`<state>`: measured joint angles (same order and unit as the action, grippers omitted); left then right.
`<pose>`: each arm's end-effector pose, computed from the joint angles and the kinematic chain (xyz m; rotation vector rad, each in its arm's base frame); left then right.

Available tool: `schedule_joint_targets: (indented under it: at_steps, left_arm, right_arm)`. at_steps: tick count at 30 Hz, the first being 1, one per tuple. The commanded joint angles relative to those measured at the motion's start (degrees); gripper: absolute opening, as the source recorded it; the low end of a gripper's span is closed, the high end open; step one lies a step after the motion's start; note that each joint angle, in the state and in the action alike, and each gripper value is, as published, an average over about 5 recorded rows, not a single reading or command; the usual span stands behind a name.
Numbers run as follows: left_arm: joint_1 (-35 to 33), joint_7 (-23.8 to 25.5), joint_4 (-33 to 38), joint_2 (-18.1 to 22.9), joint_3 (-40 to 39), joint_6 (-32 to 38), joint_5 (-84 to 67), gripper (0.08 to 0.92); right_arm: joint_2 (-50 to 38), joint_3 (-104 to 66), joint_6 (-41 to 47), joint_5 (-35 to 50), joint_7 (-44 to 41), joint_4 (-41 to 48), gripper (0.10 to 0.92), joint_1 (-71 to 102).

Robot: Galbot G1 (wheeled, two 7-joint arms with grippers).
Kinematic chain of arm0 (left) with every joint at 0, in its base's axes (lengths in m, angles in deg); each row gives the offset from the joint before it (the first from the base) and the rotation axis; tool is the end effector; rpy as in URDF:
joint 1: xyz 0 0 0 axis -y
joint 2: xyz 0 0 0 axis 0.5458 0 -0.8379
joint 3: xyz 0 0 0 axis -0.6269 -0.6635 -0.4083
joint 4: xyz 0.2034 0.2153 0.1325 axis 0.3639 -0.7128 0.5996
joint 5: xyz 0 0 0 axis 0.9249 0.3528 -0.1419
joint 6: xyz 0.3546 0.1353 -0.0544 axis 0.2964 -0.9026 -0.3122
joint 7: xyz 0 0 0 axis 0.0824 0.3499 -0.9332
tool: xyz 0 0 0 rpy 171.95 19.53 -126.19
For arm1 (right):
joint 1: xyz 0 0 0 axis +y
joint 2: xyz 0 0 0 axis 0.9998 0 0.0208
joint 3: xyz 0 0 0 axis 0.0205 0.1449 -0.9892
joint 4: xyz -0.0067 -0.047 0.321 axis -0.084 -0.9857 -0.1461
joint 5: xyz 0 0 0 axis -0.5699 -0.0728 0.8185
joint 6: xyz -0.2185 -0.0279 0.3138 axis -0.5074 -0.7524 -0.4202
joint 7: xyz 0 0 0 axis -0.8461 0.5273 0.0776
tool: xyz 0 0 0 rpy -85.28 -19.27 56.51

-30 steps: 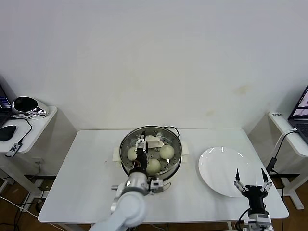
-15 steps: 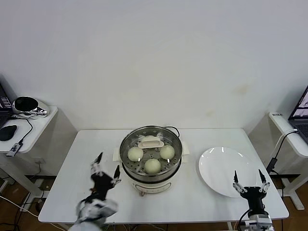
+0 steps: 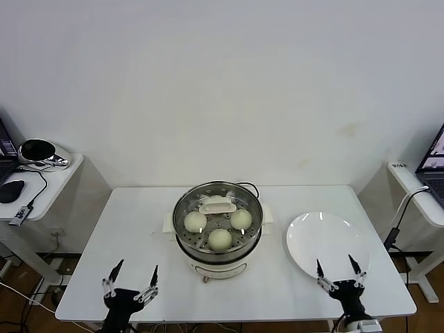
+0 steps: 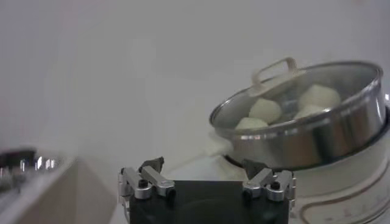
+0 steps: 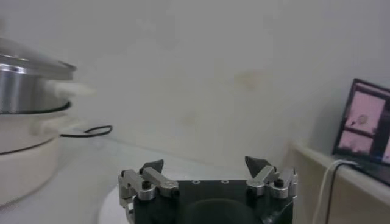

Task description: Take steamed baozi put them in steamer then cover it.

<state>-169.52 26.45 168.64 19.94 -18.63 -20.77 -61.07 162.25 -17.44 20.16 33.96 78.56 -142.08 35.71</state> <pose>0.1471 0.0285 -0.2784 -0.0623 -2.9584 -0.2941 0.1862 -0.1107 -0.3563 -0.0055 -3.0312 0.3348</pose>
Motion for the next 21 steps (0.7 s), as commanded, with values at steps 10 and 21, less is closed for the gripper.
schedule_joint_targets:
  at_steps: [10, 21]
  left_arm:
    - [-5.1, -2.7, -7.7, 5.2, 4.4, 9.4, -9.5, 0.823]
    - [-3.5, -1.3, -9.1, 5.8, 4.5, 7.2, -7.7, 0.823]
  right_arm:
    - [-1.8, 6.5, 2.3, 4.3, -1.5, -3.7, 0.823, 6.1]
    - [-1.2, 7.2, 2.1, 3.2, -1.9, -3.6, 0.823, 6.8]
